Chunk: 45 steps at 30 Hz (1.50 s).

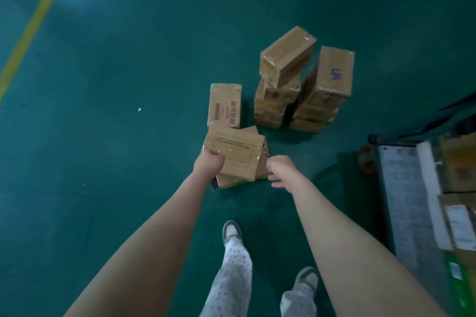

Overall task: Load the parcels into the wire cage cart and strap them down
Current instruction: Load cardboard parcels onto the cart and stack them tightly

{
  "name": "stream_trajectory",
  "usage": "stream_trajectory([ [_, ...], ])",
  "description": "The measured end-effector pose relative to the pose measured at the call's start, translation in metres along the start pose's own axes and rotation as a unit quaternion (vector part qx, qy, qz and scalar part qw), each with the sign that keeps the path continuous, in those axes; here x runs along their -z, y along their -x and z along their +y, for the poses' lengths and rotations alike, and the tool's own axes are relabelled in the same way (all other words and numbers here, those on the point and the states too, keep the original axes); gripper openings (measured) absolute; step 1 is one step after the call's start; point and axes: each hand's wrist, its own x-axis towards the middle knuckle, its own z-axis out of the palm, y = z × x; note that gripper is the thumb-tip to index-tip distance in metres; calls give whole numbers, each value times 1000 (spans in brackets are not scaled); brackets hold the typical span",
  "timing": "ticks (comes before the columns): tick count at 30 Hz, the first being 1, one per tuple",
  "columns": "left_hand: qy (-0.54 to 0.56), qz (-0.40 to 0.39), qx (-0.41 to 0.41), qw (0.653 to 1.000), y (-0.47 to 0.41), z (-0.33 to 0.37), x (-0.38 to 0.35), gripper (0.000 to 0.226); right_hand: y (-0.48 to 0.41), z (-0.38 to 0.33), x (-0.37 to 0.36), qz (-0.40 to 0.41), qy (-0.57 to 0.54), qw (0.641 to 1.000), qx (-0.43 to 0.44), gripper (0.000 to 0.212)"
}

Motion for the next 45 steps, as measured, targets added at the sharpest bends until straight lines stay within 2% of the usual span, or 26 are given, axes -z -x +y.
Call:
stream_trajectory([
  [3, -19, -12, 16, 1000, -46, -13, 5, 37, -36, 7, -22, -4, 5, 1000, -20, 26],
  [9, -17, -16, 67, 998, -144, -50, -10, 52, -123, 28, -54, 21, -14, 997, -70, 54],
  [11, 11, 4, 82, 997, -160, -59, -17, 57, -139, 33, -62, 18, -27, 997, -75, 53],
  [13, 19, 9, 85, 996, -177, -68, -27, 64, -155, 38, -73, 7, -37, 996, -80, 43],
  [15, 18, 0, 93, 996, -187, -70, -33, 64, -161, 40, -82, -1, -52, 995, -87, 42],
  [19, 4, -10, 113, 994, -185, -61, -30, 49, -159, 43, -88, -14, -120, 987, -111, 66],
  [21, -7, -5, 93, 996, -175, -49, -24, 49, -151, 36, -80, -13, -138, 985, -99, 72],
  [24, -24, 10, 58, 998, -156, -26, -15, 51, -133, 23, -61, 1, -165, 984, -64, 70],
  [28, 12, -6, 8, 1000, -118, 17, -13, 60, -98, 4, -18, 37, -203, 978, -29, 70],
  [34, 25, -32, -75, 996, -50, 92, -36, 55, -33, 0, 67, 98, -251, 963, -11, 55],
  [38, -8, -68, -141, 988, 13, 143, -70, 49, 25, 21, 135, 151, -302, 941, 14, 42],
  [41, 2, -98, -184, 978, 56, 173, -102, 51, 66, 42, 179, 182, -325, 928, 24, 50],
  [45, -24, -149, -238, 960, 126, 205, -152, 43, 124, 87, 235, 233, -369, 899, 33, 38],
])
